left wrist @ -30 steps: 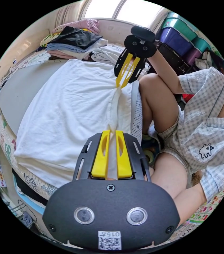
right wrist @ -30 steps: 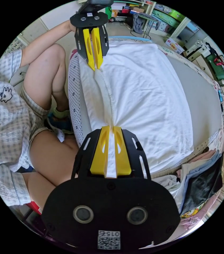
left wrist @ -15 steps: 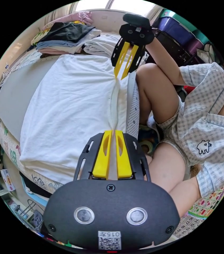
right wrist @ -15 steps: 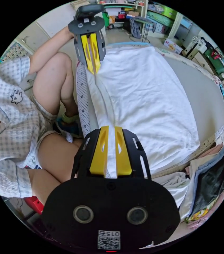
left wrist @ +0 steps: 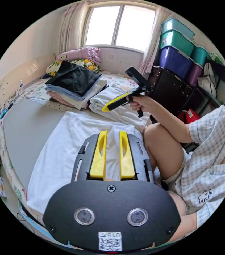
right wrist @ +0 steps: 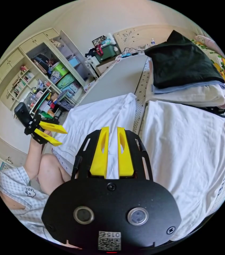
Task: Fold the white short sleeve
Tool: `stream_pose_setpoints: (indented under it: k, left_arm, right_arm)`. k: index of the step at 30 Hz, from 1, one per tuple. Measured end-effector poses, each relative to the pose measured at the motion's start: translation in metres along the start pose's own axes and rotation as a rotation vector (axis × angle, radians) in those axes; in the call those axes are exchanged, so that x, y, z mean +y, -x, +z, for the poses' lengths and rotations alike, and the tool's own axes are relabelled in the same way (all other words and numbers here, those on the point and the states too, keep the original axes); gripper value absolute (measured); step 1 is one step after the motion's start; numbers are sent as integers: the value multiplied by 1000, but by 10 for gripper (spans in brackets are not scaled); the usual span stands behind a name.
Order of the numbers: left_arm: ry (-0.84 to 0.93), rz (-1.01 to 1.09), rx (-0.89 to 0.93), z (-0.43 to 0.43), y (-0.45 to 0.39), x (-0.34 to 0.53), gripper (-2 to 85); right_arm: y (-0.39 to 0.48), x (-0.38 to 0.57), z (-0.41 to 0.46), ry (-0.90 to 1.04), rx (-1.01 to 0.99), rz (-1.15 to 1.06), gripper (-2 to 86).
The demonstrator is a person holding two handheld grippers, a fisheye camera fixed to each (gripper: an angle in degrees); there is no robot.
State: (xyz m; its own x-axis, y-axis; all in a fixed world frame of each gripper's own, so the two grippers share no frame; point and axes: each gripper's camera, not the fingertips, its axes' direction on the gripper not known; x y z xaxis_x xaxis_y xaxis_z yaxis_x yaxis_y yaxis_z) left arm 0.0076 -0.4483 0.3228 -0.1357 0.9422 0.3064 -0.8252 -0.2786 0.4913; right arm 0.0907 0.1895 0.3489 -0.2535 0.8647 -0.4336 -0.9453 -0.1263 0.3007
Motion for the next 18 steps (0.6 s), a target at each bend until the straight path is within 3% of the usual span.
stream_pose_setpoints:
  k: [5, 11, 18]
  left_arm:
    - [-4, -9, 118, 67, 22, -27, 82]
    - [-87, -341, -130, 69, 121, -36, 66]
    - [127, -428, -170, 163, 189, -86, 60]
  right_arm:
    - [-18, 29, 49, 155, -83, -95, 84]
    - [-5, 39, 101, 337, -98, -292, 64]
    - [-2, 51, 121, 392, -71, -347, 24]
